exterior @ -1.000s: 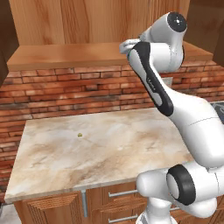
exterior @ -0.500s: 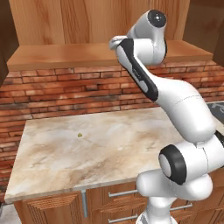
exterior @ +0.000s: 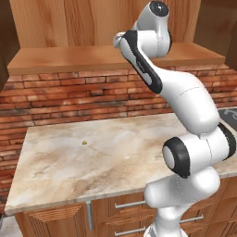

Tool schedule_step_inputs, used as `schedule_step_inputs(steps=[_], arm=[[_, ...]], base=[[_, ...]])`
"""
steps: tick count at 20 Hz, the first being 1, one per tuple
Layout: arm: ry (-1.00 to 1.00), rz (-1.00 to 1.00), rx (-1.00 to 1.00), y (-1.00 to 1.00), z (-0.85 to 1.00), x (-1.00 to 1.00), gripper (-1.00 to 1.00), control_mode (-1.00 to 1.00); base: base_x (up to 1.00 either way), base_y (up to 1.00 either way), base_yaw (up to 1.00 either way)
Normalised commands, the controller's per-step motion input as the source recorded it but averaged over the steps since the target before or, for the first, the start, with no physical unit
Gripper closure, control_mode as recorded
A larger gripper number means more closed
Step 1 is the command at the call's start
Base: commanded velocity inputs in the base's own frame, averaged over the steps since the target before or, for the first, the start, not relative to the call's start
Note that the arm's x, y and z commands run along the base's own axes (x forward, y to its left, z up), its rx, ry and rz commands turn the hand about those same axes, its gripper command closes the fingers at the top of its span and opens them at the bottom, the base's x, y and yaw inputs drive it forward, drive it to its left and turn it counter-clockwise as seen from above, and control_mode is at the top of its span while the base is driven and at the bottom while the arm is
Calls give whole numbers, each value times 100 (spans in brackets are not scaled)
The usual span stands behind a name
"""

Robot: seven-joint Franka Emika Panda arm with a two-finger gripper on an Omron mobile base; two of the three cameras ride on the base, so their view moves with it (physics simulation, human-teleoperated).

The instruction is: Restock the canned food cabinet by taking the new fresh canned food from the counter and placing it in the cabinet. Then, take the old canned food from the cabinet and place it on the counter.

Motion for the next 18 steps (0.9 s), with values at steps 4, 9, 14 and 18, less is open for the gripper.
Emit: schedule_step_inputs(steps=[4, 9, 14, 18], arm=[[0, 0, 0, 0, 0, 16, -100, -100], [-9, 0, -4, 0, 0, 6, -100, -100], [-20, 0, -7, 0, 0, 0, -100, -100], [-20, 0, -1, 0, 15, -25, -100, -100]], base=[[0, 0, 0], [0, 0, 0], [0, 0, 0], [0, 0, 0]])
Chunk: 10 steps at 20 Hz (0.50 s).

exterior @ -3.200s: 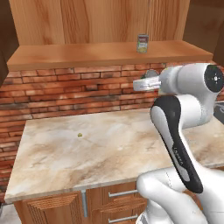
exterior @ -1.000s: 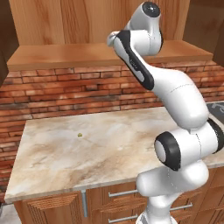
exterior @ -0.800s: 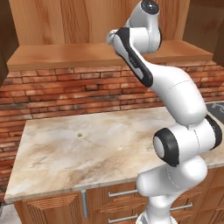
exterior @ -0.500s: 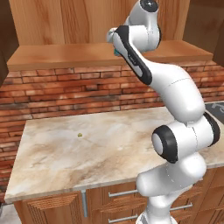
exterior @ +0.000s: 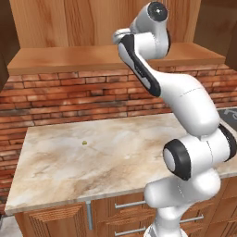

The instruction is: Restock the canned food cabinet by taking the new fresh canned food from the counter and placing it in the cabinet. Then, take the old canned food from the cabinet and place it on the counter.

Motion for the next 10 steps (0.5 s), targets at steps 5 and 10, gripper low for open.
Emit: schedule_step_inputs(steps=[5, 10], arm=[[-9, 0, 1, -30, 6, -100, -100, -100], [1, 0, 8, -65, 32, -100, -100, -100]], base=[[0, 0, 0], [0, 0, 0]])
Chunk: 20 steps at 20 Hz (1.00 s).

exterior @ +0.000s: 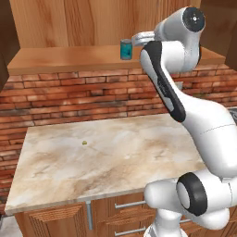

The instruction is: Restock the canned food cabinet by taking the new fresh canned food from the counter and placing it in the cabinet. Then, take the old canned food from the cabinet and place it on the counter.

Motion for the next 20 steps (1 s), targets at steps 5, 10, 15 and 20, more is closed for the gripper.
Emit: schedule_step_inputs(steps=[5, 10, 15, 20], arm=[[9, 0, 8, -97, 6, -69, -100, -100], [13, 0, 0, -32, -10, 25, -100, -100], [5, 0, 0, -5, -15, 26, -100, -100], [2, -2, 0, 0, -2, 35, -100, -100]], base=[[0, 0, 0], [0, 0, 0], [0, 0, 0], [0, 0, 0]])
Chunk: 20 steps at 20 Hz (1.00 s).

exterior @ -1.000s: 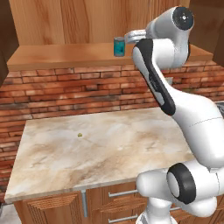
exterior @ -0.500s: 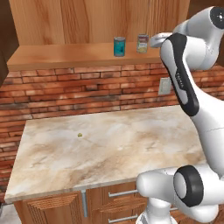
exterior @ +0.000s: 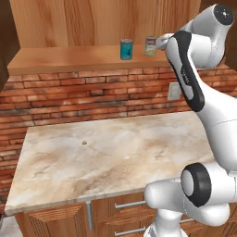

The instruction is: Restock the canned food cabinet by taking the new fresh canned food from the counter and placing it in the cabinet. Then, take the old canned food from the cabinet and place it on the counter.

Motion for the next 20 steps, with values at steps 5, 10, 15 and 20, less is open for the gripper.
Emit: schedule_step_inputs(steps=[5, 10, 15, 20], arm=[[0, -2, 0, 0, -14, 47, -100, -100], [0, -1, 0, 0, -4, 43, -100, -100], [0, 0, 0, 4, 0, 34, -100, -100], [0, 0, 0, 4, 0, 27, -100, -100]], base=[[0, 0, 0], [0, 0, 0], [0, 0, 0], [0, 0, 0]])
